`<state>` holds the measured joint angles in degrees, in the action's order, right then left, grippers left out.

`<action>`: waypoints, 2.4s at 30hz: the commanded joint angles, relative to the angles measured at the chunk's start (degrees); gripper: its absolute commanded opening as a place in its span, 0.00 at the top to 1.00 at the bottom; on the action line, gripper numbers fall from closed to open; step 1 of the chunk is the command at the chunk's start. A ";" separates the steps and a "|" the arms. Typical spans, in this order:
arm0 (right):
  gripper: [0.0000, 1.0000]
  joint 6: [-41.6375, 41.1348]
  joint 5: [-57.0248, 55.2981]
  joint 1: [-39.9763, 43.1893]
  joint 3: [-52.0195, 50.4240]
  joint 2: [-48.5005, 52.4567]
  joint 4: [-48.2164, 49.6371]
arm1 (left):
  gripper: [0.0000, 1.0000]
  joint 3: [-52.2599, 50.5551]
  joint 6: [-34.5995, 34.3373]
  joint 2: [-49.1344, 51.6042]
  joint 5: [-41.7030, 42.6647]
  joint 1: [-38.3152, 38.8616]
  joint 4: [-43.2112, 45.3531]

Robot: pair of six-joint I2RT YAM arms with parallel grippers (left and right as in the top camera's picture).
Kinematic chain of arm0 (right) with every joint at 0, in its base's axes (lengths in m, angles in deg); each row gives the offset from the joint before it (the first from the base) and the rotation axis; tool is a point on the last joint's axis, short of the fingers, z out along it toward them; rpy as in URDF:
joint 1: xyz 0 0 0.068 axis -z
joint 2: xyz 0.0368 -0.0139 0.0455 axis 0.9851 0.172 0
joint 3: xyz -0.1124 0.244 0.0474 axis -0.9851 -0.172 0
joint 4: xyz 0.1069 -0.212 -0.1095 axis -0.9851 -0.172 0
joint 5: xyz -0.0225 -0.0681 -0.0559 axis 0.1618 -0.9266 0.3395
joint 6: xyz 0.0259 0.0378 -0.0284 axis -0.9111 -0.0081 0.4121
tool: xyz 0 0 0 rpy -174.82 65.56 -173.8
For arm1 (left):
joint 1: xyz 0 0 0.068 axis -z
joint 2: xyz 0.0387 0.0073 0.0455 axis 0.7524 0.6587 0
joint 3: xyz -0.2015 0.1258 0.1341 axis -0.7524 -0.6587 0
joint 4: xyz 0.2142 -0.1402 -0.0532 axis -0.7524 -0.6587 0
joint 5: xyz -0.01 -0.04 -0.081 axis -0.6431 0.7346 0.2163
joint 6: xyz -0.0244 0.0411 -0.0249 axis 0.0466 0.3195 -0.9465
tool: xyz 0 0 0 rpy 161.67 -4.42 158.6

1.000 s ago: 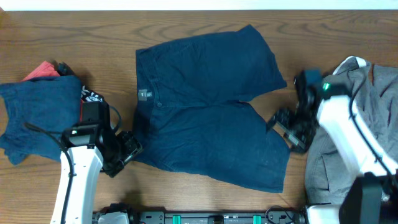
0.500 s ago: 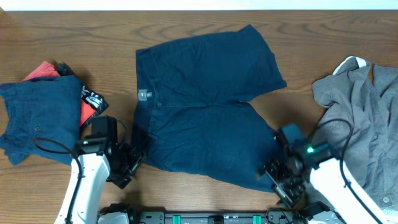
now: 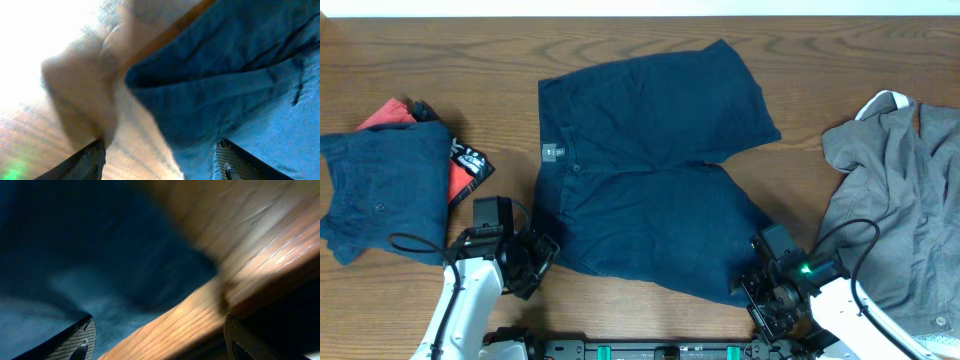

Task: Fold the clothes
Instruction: 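Grasp the bottom corners of the shorts with both grippers, then lift the bottom edge with both grippers and fold it up over the top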

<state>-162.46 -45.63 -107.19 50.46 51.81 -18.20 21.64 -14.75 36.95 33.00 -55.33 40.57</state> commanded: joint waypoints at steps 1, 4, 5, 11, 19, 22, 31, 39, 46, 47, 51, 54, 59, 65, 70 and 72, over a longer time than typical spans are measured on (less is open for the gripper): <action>0.21 -3.78 -2.99 -0.46 -1.53 -0.28 0.22 | 0.29 -0.92 -0.42 0.07 0.20 0.24 1.64; 0.22 -3.80 -5.14 -0.44 -1.60 -0.28 0.13 | 0.38 -0.92 -0.42 0.66 0.02 0.24 4.04; 0.23 -3.80 -5.18 -0.33 -1.60 -0.28 0.31 | 0.42 -0.92 -0.39 0.90 -0.02 0.24 4.52; 0.30 -5.31 -7.19 -0.28 -1.60 -0.28 0.57 | 0.51 -0.92 -0.39 2.95 -1.92 0.24 6.69; 0.31 -6.80 -12.46 -0.17 -1.60 -0.28 4.42 | 0.51 -0.92 -0.37 5.62 -1.88 0.24 8.70; 0.31 -9.29 -15.58 -0.17 -1.60 -0.28 4.61 | 0.51 -0.92 -0.39 5.62 -1.90 0.24 8.72; 0.37 -10.88 -23.21 -0.20 -1.60 -0.28 7.15 | 0.51 -0.92 -0.37 5.62 -1.90 0.24 9.60; 0.88 -10.80 -27.61 -0.20 -1.60 -0.26 8.22 | 0.70 -0.92 -0.35 5.62 -1.90 0.24 9.51; 0.99 -4.96 -25.24 -0.20 -0.79 -0.48 7.69 | 0.94 0.37 5.97 4.59 5.42 0.24 7.72; 0.99 -3.23 -25.24 -0.17 -0.15 -0.63 7.13 | 0.94 1.03 7.13 4.09 5.81 0.24 6.29; 0.99 4.44 -28.70 0.57 6.14 -0.83 0.04 | 0.94 4.92 12.63 0.52 5.66 0.24 -0.59; 0.99 13.70 -32.30 2.40 14.75 -0.81 -7.82 | 0.94 9.38 15.63 -3.72 5.53 0.24 -7.80; 0.99 28.65 -35.04 5.57 28.63 -0.76 -15.02 | 0.94 17.14 16.46 -8.74 4.09 0.24 -18.69; 0.99 41.68 -35.43 9.49 39.71 -0.63 -14.64 | 0.94 26.43 18.40 -10.69 3.67 0.24 -24.87; 0.99 51.76 -35.69 12.98 45.11 2.27 -7.69 | 0.94 33.11 18.56 -9.51 -0.55 0.22 -20.96; 0.99 55.28 -35.45 13.68 46.84 5.09 -3.63 | 0.94 33.53 18.34 -8.59 -0.70 0.24 -17.20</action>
<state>-116.98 -76.16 -95.73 94.83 53.85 -24.19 53.49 2.21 27.20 37.85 -54.58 21.18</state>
